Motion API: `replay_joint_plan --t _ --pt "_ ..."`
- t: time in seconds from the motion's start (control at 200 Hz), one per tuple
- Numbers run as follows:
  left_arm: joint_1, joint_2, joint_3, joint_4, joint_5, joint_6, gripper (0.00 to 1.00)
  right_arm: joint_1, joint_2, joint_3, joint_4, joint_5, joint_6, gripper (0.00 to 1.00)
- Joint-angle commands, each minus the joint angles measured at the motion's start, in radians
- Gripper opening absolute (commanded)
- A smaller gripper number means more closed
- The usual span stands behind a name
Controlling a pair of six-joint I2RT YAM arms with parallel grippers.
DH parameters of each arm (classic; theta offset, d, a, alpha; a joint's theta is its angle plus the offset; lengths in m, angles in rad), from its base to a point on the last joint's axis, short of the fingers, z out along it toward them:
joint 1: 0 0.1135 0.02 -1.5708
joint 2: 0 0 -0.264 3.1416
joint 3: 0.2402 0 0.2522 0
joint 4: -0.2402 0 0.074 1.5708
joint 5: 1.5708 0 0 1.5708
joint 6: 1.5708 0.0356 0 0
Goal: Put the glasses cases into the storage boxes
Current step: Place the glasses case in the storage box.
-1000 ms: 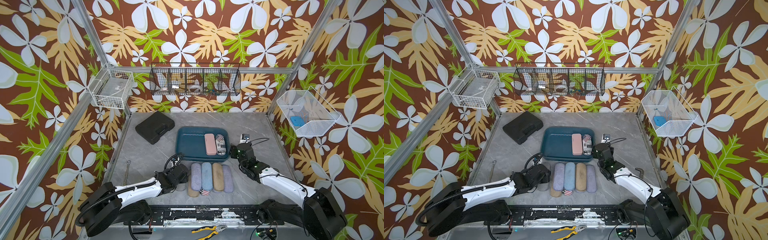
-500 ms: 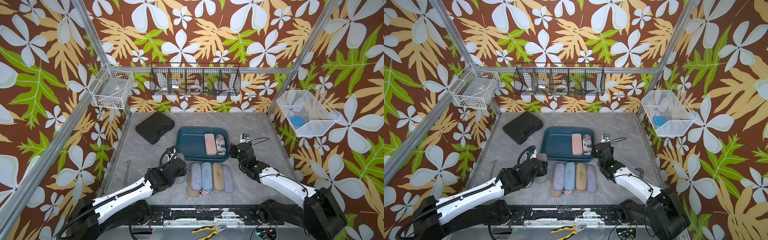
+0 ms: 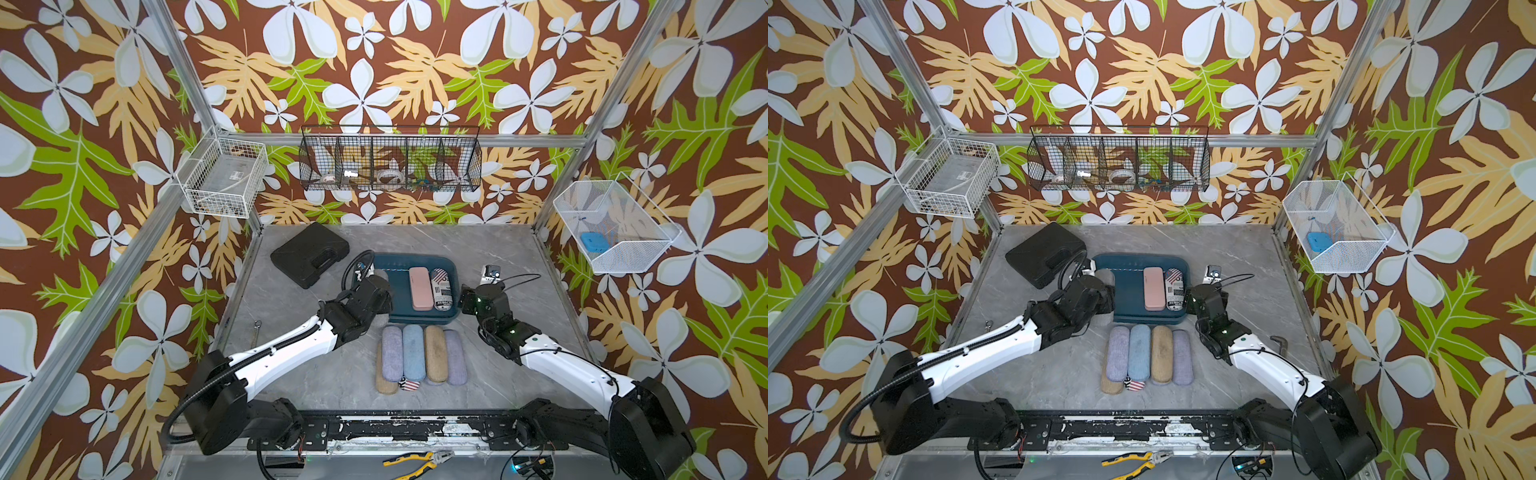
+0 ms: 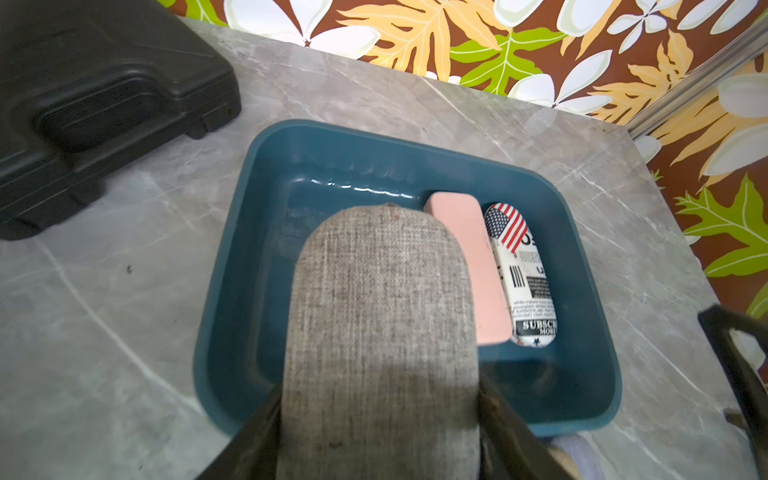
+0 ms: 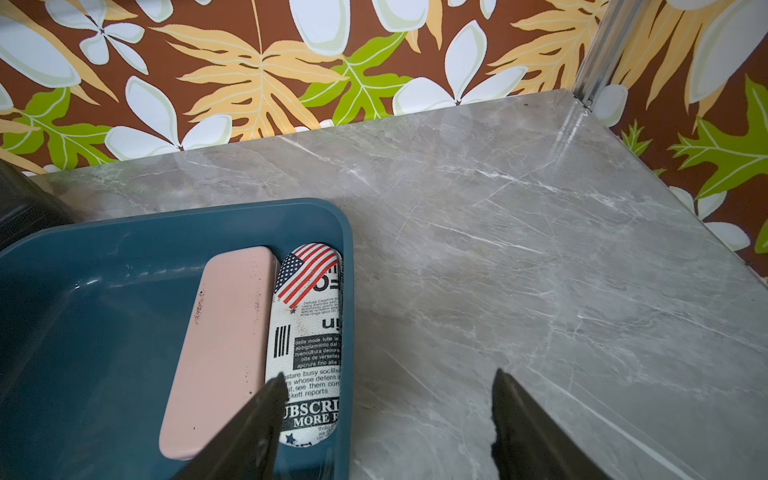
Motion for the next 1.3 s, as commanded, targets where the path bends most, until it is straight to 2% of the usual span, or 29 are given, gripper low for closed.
replay_joint_plan --t 0.0,0.455,0.661,1.296 --pt "0.012 0.093 0.083 0.080 0.030 0.063 0.58 -0.001 -0.004 0.008 -0.006 0.018 -0.003 0.76" --pt "0.029 0.494 0.413 0.071 0.049 0.059 0.58 -0.006 -0.019 0.010 -0.025 0.030 -0.014 0.76" --pt "0.041 0.553 0.451 0.066 0.048 0.054 0.58 -0.011 -0.021 0.007 -0.025 0.030 -0.016 0.76" --pt "0.073 0.648 0.442 0.064 0.058 0.035 0.59 -0.016 -0.016 -0.015 -0.016 0.024 -0.007 0.76"
